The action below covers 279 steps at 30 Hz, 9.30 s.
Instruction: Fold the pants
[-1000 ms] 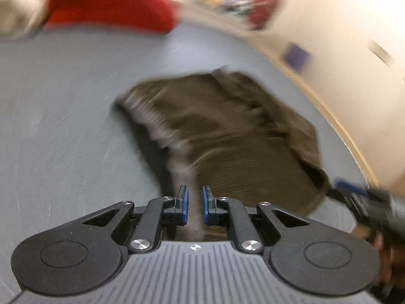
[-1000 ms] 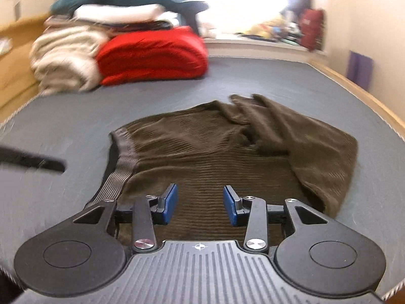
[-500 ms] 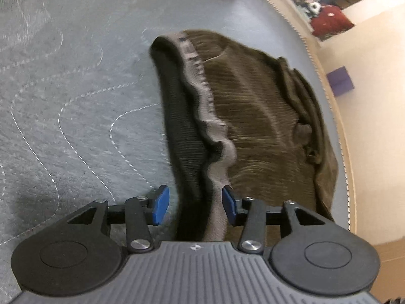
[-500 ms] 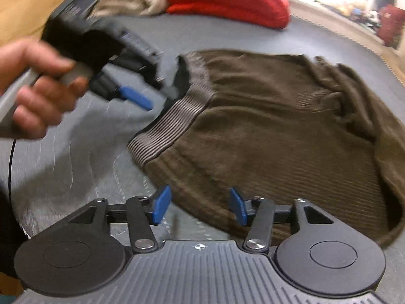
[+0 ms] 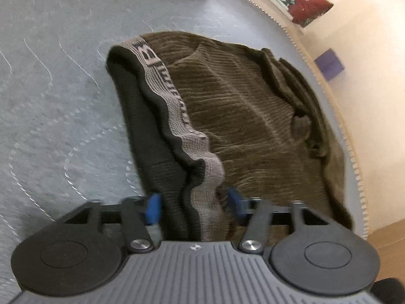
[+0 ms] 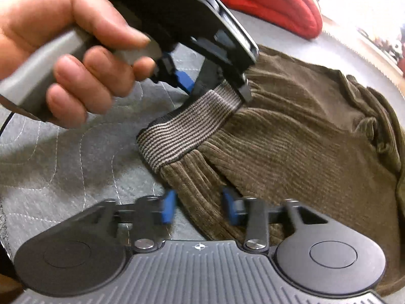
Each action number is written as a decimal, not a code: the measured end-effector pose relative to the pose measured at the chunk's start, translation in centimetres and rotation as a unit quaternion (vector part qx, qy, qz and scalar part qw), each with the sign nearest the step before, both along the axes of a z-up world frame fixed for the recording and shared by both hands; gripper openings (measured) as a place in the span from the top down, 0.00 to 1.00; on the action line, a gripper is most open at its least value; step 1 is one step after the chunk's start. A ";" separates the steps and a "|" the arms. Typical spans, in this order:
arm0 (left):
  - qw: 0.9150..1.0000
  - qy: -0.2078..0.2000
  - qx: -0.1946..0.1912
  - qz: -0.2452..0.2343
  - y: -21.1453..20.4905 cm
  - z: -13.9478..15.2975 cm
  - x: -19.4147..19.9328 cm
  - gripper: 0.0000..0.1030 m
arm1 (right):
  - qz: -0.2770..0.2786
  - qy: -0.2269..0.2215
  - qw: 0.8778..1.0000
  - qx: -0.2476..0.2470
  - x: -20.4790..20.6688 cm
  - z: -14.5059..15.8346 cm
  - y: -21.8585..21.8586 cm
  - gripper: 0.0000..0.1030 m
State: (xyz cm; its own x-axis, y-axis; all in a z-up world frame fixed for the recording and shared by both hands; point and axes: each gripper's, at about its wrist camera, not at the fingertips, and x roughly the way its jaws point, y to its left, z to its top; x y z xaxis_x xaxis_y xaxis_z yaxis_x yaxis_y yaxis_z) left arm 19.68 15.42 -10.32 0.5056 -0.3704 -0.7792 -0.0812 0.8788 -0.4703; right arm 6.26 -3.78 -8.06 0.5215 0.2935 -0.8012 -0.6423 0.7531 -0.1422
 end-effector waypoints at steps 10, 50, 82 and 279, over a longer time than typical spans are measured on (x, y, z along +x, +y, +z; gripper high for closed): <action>0.998 -0.057 -0.014 -0.005 2.4 6.0 -2.9 0.86 | 0.042 -0.068 0.997 0.020 -3.5 5.5 0.1 0.92; 0.953 0.055 0.250 -0.164 1.8 9.8 -10.5 0.58 | -0.109 -0.040 0.993 0.032 6.4 10.7 -15.1 0.65; 0.948 -0.044 0.266 -0.167 -5.9 16.5 -8.5 0.28 | -0.145 -0.023 0.989 -0.028 10.8 8.8 -25.0 0.94; 0.964 -0.018 0.260 -0.055 -6.3 12.3 -7.5 0.18 | -0.250 0.075 0.947 0.190 24.6 10.0 -27.3 0.94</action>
State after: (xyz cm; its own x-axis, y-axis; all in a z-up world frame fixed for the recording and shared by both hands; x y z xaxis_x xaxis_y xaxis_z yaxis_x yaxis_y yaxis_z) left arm 12.15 9.10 1.95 0.5153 0.0128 -0.8569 0.0347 0.9988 0.0358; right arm 30.83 -31.10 1.90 0.5606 0.3210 -0.7633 -0.1836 0.9470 0.2635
